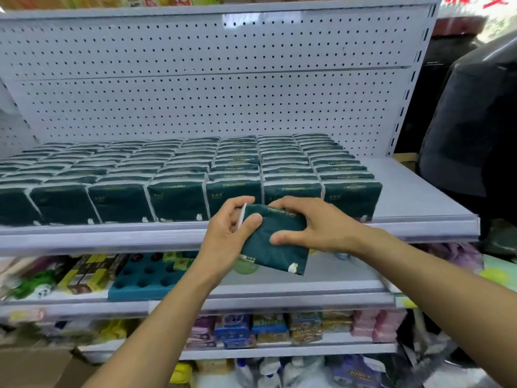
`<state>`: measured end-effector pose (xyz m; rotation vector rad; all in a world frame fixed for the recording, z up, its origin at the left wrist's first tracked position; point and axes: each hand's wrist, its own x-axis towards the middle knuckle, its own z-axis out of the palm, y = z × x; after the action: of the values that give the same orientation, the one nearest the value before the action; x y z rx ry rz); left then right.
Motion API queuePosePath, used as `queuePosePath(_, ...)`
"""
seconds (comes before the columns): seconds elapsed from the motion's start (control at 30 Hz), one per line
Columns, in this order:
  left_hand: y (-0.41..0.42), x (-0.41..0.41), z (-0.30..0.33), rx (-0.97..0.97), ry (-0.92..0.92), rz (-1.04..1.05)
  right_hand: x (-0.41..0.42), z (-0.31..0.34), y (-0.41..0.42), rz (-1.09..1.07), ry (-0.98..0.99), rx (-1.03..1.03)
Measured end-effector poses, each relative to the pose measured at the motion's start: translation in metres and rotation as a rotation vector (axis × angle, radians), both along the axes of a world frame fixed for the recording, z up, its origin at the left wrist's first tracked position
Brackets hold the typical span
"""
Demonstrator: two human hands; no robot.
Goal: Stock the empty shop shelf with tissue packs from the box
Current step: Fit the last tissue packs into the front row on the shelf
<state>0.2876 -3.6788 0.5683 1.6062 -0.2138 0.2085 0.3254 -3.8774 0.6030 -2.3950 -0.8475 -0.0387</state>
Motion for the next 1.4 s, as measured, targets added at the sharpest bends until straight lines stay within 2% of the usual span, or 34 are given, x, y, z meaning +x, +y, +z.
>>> queuePosePath(0.07,0.017,-0.005,0.001,0.033,-0.025,-0.017,-0.002,0.000,0.019,0.046,0.102,0.056)
queuePosePath(0.13,0.039,-0.005,0.005,0.113,-0.078,0.023,-0.002,0.002,0.032,0.017,0.085,0.042)
queuePosePath(0.3,0.108,0.025,0.024,0.391,-0.280,0.290,0.009,0.020,0.068,-0.100,-0.309,-0.252)
queuePosePath(0.37,0.124,0.036,0.027,0.543,-0.361,0.270,0.014,0.026,0.084,-0.151,-0.418,-0.368)
queuePosePath(0.5,0.137,0.049,0.029,0.919,-0.503,0.194,0.025,0.029,0.100,-0.191,-0.464,-0.410)
queuePosePath(0.6,0.139,0.057,0.025,1.055,-0.557,0.141,0.035,0.024,0.105,-0.194,-0.496,-0.441)
queuePosePath(0.77,0.136,0.073,0.017,1.120,-0.658,0.174,0.048,0.017,0.107,-0.245,-0.540,-0.439)
queuePosePath(0.93,0.134,0.085,0.011,1.188,-0.682,0.255,0.049,0.005,0.107,-0.289,-0.689,-0.399)
queuePosePath(1.1,0.131,0.089,0.007,1.192,-0.760,0.280,0.047,-0.006,0.102,-0.286,-0.683,-0.565)
queuePosePath(1.4,0.126,0.095,0.003,1.287,-0.858,0.285,0.055,-0.012,0.106,-0.329,-0.730,-0.613)
